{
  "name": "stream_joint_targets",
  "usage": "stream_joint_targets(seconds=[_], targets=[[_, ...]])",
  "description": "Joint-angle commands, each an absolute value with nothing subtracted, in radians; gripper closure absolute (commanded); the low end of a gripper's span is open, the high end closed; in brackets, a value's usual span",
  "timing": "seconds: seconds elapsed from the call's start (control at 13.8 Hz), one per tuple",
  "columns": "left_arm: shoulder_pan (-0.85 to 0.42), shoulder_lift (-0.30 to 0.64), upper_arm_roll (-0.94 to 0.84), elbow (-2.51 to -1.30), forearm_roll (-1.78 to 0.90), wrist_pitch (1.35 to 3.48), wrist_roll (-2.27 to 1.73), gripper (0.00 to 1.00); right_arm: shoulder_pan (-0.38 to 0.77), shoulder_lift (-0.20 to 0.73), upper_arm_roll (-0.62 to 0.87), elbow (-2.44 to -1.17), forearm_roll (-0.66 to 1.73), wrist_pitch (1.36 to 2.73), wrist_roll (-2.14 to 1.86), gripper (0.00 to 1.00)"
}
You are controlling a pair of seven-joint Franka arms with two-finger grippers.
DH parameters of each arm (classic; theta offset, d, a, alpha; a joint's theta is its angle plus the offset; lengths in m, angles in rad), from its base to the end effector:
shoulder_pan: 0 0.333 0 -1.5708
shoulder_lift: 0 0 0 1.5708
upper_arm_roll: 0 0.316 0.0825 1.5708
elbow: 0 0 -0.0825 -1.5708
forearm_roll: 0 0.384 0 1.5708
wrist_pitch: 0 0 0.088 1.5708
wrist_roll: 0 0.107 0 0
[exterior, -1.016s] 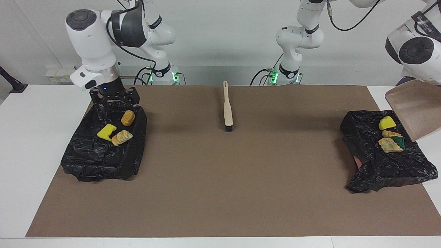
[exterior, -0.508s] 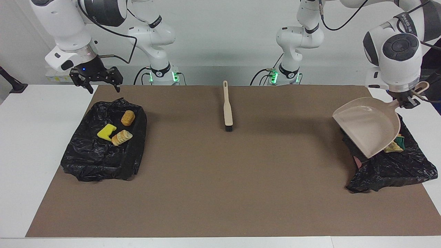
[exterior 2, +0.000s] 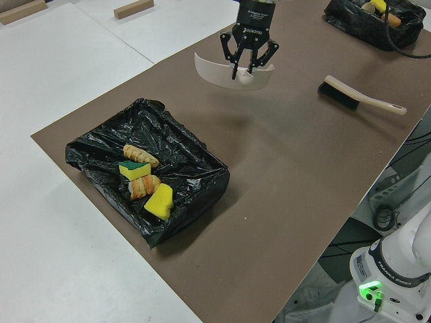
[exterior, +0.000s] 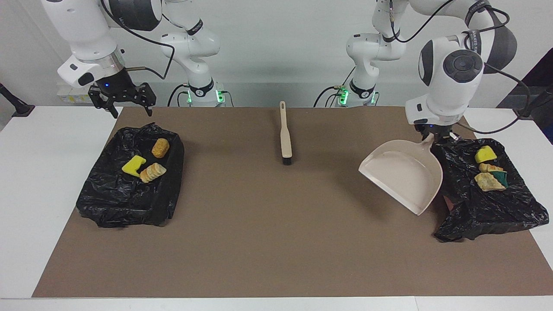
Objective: Sweep and dump trash in bin
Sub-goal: 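Bring the empty dustpan back above the brush with the left gripper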
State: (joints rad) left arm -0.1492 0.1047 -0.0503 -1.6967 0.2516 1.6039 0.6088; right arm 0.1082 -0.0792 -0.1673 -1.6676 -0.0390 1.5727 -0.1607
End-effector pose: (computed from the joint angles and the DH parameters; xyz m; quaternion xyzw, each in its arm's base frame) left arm 0.5677 -0.0872 0.5121 -0.9015 0.4036 0.1204 0.0994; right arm 0.5279 -0.0389 0.6213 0.9986 0.0513 -0.0098 0.0119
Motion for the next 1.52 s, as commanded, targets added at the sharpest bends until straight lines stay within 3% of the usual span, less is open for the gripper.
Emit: stream_joint_targets(seconds=[0.0,0.29,0.58,1.23,1.45], targets=[[-0.137,0.155,-0.139,-1.698,0.198,1.679,0.362,1.00,0.100,-0.087,-0.166,-1.595,0.000,1.491,-0.155,0.00],[-0.138,0.268,-0.293,-1.677,0.193,1.796,-0.038,1.00,0.101,-0.124,-0.160,-1.601,-0.012,1.486,-0.153,0.00],[-0.141,0.416,-0.423,-1.531,0.164,1.851,-0.398,1.00,0.101,-0.132,-0.153,-1.635,-0.017,1.502,-0.152,0.00],[-0.195,0.546,-0.492,-1.388,0.163,1.934,-0.623,1.00,0.101,-0.126,-0.150,-1.624,-0.005,1.502,-0.153,0.00],[-0.233,0.638,-0.489,-1.321,0.179,1.942,-0.644,1.00,0.100,-0.126,-0.150,-1.624,-0.005,1.502,-0.153,0.00]])
